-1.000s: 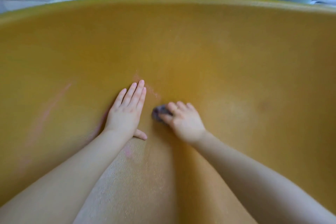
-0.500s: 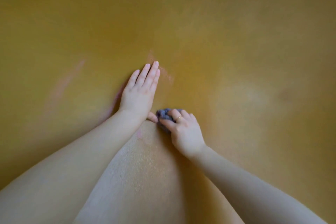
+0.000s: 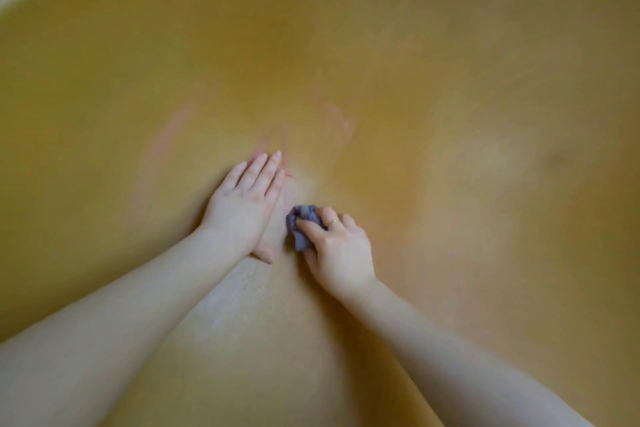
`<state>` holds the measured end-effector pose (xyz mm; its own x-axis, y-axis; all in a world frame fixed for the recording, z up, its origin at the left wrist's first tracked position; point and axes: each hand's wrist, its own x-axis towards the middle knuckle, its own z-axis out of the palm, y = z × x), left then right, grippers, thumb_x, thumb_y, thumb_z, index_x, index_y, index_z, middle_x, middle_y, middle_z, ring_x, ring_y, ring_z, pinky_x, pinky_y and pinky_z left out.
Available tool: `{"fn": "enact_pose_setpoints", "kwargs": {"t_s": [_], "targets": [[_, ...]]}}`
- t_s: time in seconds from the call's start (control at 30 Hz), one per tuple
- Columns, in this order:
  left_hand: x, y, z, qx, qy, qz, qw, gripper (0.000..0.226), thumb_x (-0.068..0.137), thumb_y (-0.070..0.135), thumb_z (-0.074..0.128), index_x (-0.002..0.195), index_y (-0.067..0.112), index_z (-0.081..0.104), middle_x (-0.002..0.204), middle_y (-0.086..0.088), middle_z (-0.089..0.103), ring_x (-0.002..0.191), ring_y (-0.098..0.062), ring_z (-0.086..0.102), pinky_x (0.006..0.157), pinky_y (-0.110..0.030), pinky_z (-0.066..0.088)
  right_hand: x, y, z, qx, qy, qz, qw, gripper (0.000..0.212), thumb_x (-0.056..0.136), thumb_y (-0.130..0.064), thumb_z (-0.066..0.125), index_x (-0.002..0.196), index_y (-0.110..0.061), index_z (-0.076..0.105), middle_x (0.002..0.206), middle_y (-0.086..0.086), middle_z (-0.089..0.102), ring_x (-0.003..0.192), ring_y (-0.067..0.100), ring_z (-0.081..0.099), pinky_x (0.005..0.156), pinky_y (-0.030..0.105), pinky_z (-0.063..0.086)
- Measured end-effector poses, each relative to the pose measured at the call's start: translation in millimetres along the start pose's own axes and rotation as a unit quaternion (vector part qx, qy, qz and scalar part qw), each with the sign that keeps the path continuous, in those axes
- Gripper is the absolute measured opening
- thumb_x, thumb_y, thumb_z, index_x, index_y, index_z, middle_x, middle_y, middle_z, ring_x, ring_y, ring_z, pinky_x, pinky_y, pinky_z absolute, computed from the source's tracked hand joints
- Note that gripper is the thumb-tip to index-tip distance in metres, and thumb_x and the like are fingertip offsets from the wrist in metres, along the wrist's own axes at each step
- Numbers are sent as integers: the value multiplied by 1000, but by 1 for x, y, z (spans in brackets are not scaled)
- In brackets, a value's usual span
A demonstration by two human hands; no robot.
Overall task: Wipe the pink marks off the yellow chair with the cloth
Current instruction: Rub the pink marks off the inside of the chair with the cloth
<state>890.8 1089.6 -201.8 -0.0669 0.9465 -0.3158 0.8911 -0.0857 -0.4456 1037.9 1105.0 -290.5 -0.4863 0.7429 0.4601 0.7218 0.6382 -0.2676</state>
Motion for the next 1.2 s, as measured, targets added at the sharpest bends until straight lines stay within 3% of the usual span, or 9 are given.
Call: {"fn": "enact_pose_setpoints", "kwargs": {"t_s": [0.1,0.23,0.47,0.6,0.77,0.87,1.03,1.1,1.2], "targets": [[4,-1,1,-2,-6,15,1000,129,61,72,63,149,12,-10,155,-10,-21,145,-24,-13,116,-37,-6,-23,-9,-6,-4,-31,-62,998,32,80,-41,44,99,-29,66,96,3,63,71,27,55,51,30,43],[7,-7,7,-21,-1,22,1000,129,59,76,60,149,18,-11,156,-6,-20,145,-23,-11,116,-36,-4,6,26,-1,-90,-11,-156,984,29,80,-30,43,95,-28,68,81,3,61,63,24,55,51,28,39],[11,-10,15,-28,9,33,999,129,58,79,57,148,20,-15,156,-4,-22,145,-22,-14,116,-36,-4,77,71,5,-112,127,89,982,17,71,-12,63,85,-17,70,80,15,59,54,29,51,47,26,38],[12,-7,14,-29,4,31,999,130,58,76,61,149,18,-11,155,-7,-21,145,-24,-13,116,-36,-5,19,21,13,12,29,16,999,40,82,-50,44,90,-21,70,89,10,61,63,29,54,50,31,47],[11,-5,12,-31,5,26,999,129,59,74,62,150,17,-9,156,-7,-20,145,-25,-12,116,-37,-4,14,26,8,-23,2,-123,992,14,82,-32,60,84,-21,69,77,6,59,56,26,51,44,26,40],[12,-6,13,-32,3,25,999,130,58,76,61,149,17,-11,155,-6,-21,144,-25,-14,116,-37,-5,67,70,-3,-134,91,-73,984,16,68,-18,80,78,-19,68,74,9,58,56,27,52,47,27,34],[14,-8,16,-32,2,35,999,130,57,79,58,149,18,-12,155,-5,-23,144,-24,-15,116,-37,-6,123,99,-26,-168,260,109,945,16,69,-5,69,80,-17,68,81,12,63,60,29,54,49,27,41],[15,-9,15,-33,3,38,999,131,56,79,59,149,18,-12,155,-4,-23,144,-23,-15,116,-36,-6,107,70,-4,-120,249,144,950,23,69,-5,63,89,-16,69,84,14,62,62,30,54,48,28,41],[14,-8,12,-32,4,43,999,132,56,76,63,149,18,-11,156,-5,-21,144,-24,-14,116,-36,-6,62,27,29,-58,148,44,986,32,74,-9,49,97,-16,70,88,14,63,64,28,51,53,31,43]]}}
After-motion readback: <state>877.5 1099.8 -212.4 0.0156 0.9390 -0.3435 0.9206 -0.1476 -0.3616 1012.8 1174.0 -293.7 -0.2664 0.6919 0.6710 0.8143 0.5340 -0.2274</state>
